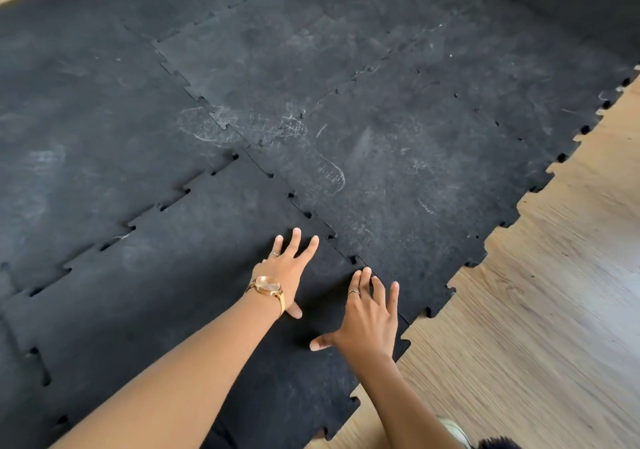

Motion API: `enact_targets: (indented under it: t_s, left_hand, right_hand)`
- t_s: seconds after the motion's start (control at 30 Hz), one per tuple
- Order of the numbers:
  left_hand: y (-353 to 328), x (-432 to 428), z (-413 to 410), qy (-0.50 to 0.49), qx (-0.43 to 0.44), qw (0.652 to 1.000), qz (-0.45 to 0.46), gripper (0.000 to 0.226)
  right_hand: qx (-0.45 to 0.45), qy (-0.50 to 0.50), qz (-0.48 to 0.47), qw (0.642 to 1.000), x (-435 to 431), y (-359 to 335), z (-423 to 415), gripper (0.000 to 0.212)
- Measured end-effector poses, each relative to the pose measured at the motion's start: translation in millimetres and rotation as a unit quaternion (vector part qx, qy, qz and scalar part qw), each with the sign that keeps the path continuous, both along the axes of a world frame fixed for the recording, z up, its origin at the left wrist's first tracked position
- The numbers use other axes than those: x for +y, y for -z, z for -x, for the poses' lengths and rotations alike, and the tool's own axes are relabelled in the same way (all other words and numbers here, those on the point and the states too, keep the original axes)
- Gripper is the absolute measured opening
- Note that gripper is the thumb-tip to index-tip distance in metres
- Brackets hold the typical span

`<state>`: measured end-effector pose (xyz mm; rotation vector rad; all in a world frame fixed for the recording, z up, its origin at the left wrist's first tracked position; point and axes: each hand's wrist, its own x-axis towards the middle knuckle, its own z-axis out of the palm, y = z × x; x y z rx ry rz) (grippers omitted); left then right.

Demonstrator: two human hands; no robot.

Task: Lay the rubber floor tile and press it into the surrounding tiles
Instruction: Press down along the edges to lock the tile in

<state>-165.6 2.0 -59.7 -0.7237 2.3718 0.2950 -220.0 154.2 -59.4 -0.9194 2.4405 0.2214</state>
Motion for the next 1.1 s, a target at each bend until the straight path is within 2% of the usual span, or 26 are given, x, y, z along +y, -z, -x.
enact_targets:
  t_s: [0.2, 0.23, 0.3, 0.37, 0.4, 0.47, 0.5, 0.57, 0.6, 0.63, 0.67, 0.77, 0.8, 0.93, 1.0, 1.1]
  left_hand:
    - [-11.0, -2.1, 3.3, -0.003, -0.024, 0.999, -0.037, 0.139]
    - [-12.4, -4.9, 3.3, -0.006, -0.016, 0.998, -0.054, 0.136]
    - [-18.4, -14.0, -1.0, -0.024, 0.027, 0.995, -0.094, 0.115]
    - [-20.5, -23.6, -13.1, -0.041, 0.083, 0.991, -0.099, 0.09]
    - [-15.7, -25.5, -21.3, -0.05, 0.115, 0.99, -0.069, 0.083]
    - [6.4, -25.9, -41.8, -0.102, 0.187, 0.976, 0.05, 0.077]
    - [20.2, -23.9, -52.8, -0.158, 0.206, 0.961, 0.095, 0.078]
    - [43.4, -17.9, -66.7, -0.277, 0.207, 0.929, 0.129, 0.085]
    - [52.3, -15.3, -69.7, -0.301, 0.209, 0.919, 0.144, 0.087]
    - [57.4, -12.8, -70.8, -0.302, 0.217, 0.913, 0.166, 0.088]
    - [62.2, -12.7, -69.9, -0.294, 0.224, 0.911, 0.183, 0.088]
    - [72.9, -14.2, -69.8, -0.282, 0.228, 0.908, 0.208, 0.086]
    - [74.3, -13.9, -70.0, -0.282, 0.226, 0.907, 0.216, 0.086]
    - [70.1, -14.3, -67.2, -0.285, 0.212, 0.911, 0.212, 0.086]
    - [70.1, -14.5, -67.9, -0.288, 0.21, 0.91, 0.21, 0.086]
    - [71.2, -15.2, -67.5, -0.298, 0.203, 0.909, 0.208, 0.086]
  right_hand:
    - [-0.012, 0.002, 0.027, 1.0, 0.9, -9.6, -0.8, 0.138]
    - [-0.019, 0.003, 0.037, 0.999, 1.0, -11.6, 4.7, 0.128]
    - [-0.051, 0.035, 0.095, 0.994, 1.6, -17.2, 26.4, 0.09]
    - [-0.082, 0.093, 0.205, 0.971, -2.6, -24.9, 52.7, 0.05]
    - [-0.074, 0.111, 0.266, 0.955, -8.2, -30.3, 64.8, 0.039]
    - [-0.026, 0.119, 0.424, 0.898, -26.8, -41.5, 84.7, 0.044]
    - [-0.031, 0.117, 0.517, 0.848, -39.2, -52.1, 90.1, 0.053]
    - [-0.14, 0.106, 0.675, 0.717, -64.1, -76.9, 94.9, 0.067]
    - [-0.202, 0.101, 0.713, 0.664, -76.8, -82.3, 96.5, 0.069]
    - [-0.25, 0.106, 0.722, 0.636, -86.4, -76.4, 95.8, 0.07]
    - [-0.286, 0.114, 0.706, 0.638, -93.7, -58.7, 92.7, 0.071]
    - [-0.341, 0.198, 0.595, 0.7, -88.7, 26.1, 73.0, 0.069]
    - [-0.351, 0.213, 0.576, 0.707, -82.6, 47.1, 70.1, 0.064]
    - [-0.373, 0.201, 0.577, 0.699, -83.9, 60.5, 74.9, 0.064]
    - [-0.385, 0.221, 0.585, 0.679, -88.8, 58.8, 76.5, 0.07]
    - [-0.4, 0.229, 0.602, 0.652, -104.7, 30.1, 80.9, 0.065]
